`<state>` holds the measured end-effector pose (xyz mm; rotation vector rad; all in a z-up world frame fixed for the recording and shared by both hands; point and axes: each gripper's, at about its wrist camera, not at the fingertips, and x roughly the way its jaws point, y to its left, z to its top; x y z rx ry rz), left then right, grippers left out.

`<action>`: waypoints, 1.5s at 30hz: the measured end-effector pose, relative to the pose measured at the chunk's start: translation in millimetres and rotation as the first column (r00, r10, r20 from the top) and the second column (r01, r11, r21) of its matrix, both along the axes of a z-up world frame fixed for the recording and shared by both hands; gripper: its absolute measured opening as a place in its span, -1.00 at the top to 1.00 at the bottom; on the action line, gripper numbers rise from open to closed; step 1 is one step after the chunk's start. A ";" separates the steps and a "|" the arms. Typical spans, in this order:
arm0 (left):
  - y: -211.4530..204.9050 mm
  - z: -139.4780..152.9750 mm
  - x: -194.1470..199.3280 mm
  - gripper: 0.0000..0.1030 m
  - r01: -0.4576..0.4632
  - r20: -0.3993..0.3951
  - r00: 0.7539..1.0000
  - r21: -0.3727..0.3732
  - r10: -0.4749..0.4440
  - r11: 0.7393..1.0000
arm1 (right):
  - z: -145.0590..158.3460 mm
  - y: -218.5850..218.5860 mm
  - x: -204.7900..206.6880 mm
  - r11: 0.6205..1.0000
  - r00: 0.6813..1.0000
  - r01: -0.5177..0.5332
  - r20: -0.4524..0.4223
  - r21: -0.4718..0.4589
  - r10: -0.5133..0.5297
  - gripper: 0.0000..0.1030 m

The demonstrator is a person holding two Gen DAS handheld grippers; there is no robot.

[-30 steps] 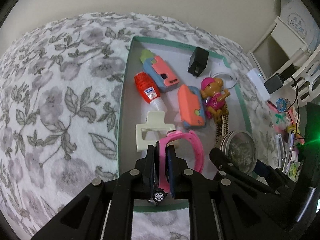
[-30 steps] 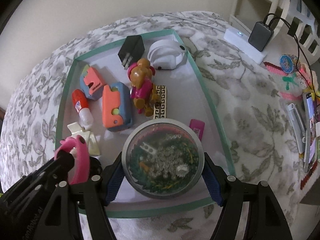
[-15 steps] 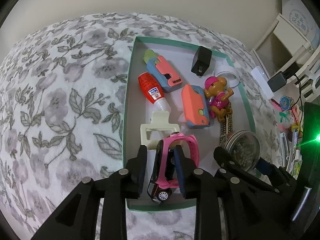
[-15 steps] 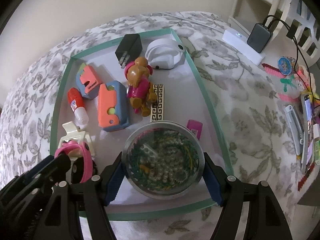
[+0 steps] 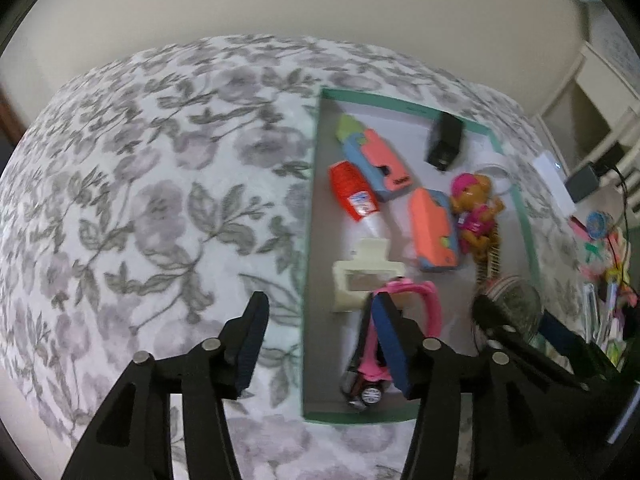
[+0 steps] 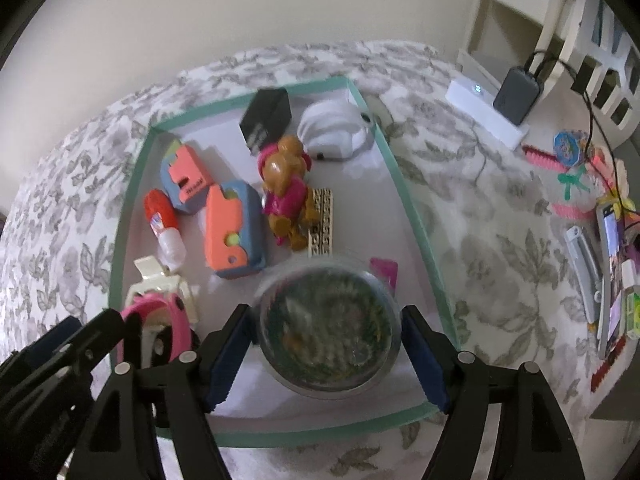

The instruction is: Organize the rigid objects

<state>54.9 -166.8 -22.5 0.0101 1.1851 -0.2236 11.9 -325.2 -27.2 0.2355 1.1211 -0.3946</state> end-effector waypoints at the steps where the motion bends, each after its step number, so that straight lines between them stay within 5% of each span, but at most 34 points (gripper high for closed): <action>1: 2.2 -0.1 0.5 -0.19 -0.013 0.000 1.000 0.007 0.013 1.000 | 2.9 0.9 0.3 1.000 1.000 -0.003 0.012 -0.002 0.003 -0.55; 9: 20.6 -0.9 4.4 -0.36 -0.096 0.011 0.995 0.040 0.095 0.995 | 7.1 8.0 3.4 0.999 0.999 -0.036 0.033 -0.021 0.037 -0.60; 12: 24.7 -4.1 5.6 -0.62 -0.110 0.013 0.994 0.058 0.109 0.992 | 10.1 10.2 2.3 0.999 0.998 -0.042 0.053 -0.033 0.044 -0.62; 16: 31.3 -7.9 5.0 -0.72 -0.129 0.031 0.991 0.091 0.127 0.987 | 12.5 12.4 0.7 0.998 0.996 -0.048 0.068 -0.041 0.050 -0.94; 23: 44.5 -9.2 -0.8 -0.97 -0.160 0.051 0.987 0.095 0.155 0.983 | 16.7 15.8 -3.5 0.997 0.995 -0.052 0.088 -0.056 0.056 -0.97; 36: 51.0 6.2 -26.4 -0.98 -0.114 0.088 0.990 0.095 0.106 0.989 | 35.4 34.1 -26.4 0.994 0.988 -0.068 0.132 -0.081 0.078 -1.00; 45: 69.8 29.3 -43.2 -0.98 -0.165 0.144 0.977 0.055 0.155 0.985 | 42.0 39.1 -44.7 0.995 0.988 -0.068 0.134 -0.078 0.078 -1.00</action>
